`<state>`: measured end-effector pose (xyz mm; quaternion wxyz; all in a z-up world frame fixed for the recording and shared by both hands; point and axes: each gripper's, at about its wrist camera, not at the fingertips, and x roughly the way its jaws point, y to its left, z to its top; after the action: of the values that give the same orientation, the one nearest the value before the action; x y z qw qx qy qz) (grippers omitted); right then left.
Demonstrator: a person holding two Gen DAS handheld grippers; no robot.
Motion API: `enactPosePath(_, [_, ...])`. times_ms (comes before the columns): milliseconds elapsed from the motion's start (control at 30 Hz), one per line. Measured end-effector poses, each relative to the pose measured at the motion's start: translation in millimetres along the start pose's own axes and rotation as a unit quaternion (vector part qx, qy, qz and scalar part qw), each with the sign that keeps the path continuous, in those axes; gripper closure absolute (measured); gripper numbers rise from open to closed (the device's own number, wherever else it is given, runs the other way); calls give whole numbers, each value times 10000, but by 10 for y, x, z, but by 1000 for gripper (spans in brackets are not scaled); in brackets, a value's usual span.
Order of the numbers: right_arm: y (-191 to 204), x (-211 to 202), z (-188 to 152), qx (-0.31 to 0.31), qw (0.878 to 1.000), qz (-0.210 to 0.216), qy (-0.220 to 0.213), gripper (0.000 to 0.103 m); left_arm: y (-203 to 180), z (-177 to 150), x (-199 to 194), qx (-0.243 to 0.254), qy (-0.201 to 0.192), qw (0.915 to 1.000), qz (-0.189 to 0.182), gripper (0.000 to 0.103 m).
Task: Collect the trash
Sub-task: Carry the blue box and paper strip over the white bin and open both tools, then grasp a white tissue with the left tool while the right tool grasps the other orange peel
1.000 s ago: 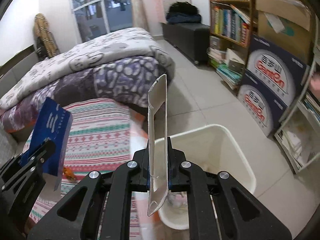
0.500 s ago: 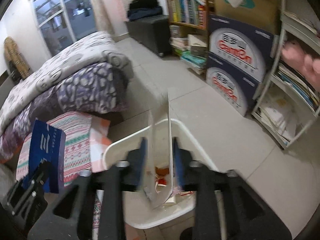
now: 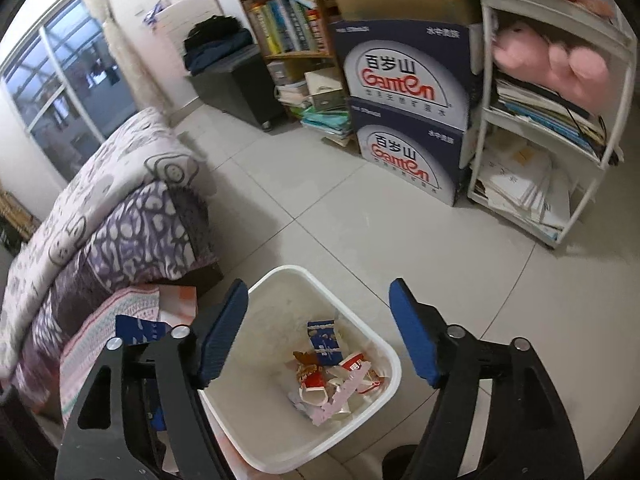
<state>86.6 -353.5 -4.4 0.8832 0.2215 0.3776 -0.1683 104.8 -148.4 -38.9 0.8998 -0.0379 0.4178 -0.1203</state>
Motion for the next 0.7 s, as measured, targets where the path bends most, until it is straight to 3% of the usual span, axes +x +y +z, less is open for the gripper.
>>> enactPosePath(133, [-58,12,27,178,9998,-33,6,27,-62,84,60,33,97,9997,-233,69])
enactPosePath(233, [-57,11,27,225,9997,-41,6,22,-69,126,60,84,117,9996,-245,50])
enactPosePath(433, [87,43,-48,31,9999,-59,87,15,118,96,14,126,281,9994,-140,46])
enactPosePath(700, [433,109,-223,-499,9982,1,317,8,636,-155,35,353,884,9953,185,45])
